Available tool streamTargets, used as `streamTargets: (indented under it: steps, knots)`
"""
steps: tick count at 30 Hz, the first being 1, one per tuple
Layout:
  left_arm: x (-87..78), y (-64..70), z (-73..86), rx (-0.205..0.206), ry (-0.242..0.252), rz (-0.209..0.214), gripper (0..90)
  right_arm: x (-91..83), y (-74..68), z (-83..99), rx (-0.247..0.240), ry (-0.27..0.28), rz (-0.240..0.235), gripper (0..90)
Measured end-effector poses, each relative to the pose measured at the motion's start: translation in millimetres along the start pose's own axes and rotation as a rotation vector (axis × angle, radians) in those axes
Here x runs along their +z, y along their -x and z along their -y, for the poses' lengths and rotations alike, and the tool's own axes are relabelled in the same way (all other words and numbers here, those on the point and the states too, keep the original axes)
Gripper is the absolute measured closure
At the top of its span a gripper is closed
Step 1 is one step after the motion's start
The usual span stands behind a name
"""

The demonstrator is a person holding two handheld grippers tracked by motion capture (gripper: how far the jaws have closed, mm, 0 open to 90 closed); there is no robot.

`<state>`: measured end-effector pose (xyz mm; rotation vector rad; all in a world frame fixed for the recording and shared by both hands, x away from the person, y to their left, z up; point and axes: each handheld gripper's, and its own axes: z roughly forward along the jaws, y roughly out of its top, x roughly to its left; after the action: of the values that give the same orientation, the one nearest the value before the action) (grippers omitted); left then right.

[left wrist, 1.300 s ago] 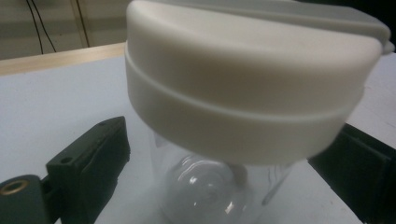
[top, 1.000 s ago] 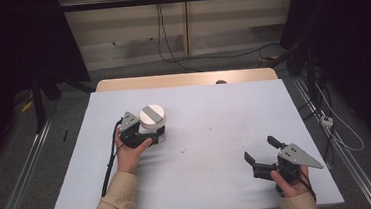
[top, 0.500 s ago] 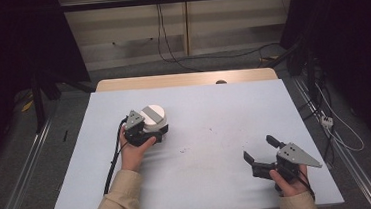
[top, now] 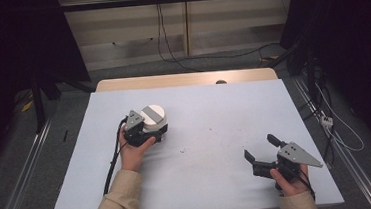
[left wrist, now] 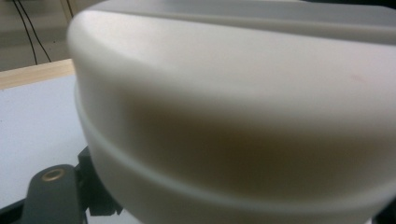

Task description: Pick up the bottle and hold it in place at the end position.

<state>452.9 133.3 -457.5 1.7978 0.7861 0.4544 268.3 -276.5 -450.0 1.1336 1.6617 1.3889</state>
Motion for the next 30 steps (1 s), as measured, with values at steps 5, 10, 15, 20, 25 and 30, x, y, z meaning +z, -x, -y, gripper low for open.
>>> streamTargets:
  steps: [5,10,15,20,25,30]
  knots:
    - [-0.6,5.3,-5.8,-0.009,0.035,0.017,17.8,0.5,-0.8,-1.1,-0.009,0.004,0.003,3.9]
    - [-0.2,10.9,-13.7,-0.001,0.065,0.047,18.0,1.2,-0.8,-1.4,-0.004,0.006,0.003,3.9]
    - [3.7,13.6,-18.9,0.002,0.058,0.061,18.0,1.0,-1.7,-1.9,-0.009,0.008,0.004,3.9]
    - [10.7,15.7,-22.6,0.026,0.050,0.064,18.1,1.5,-2.0,-1.7,-0.007,0.008,0.003,3.9]
    - [15.5,16.2,-24.4,0.011,0.034,0.058,18.2,1.5,-2.5,-1.6,-0.005,0.005,0.003,3.9]
    - [22.6,21.5,-27.1,0.027,0.016,0.063,18.2,0.9,-2.5,-1.5,-0.010,0.006,0.003,3.9]
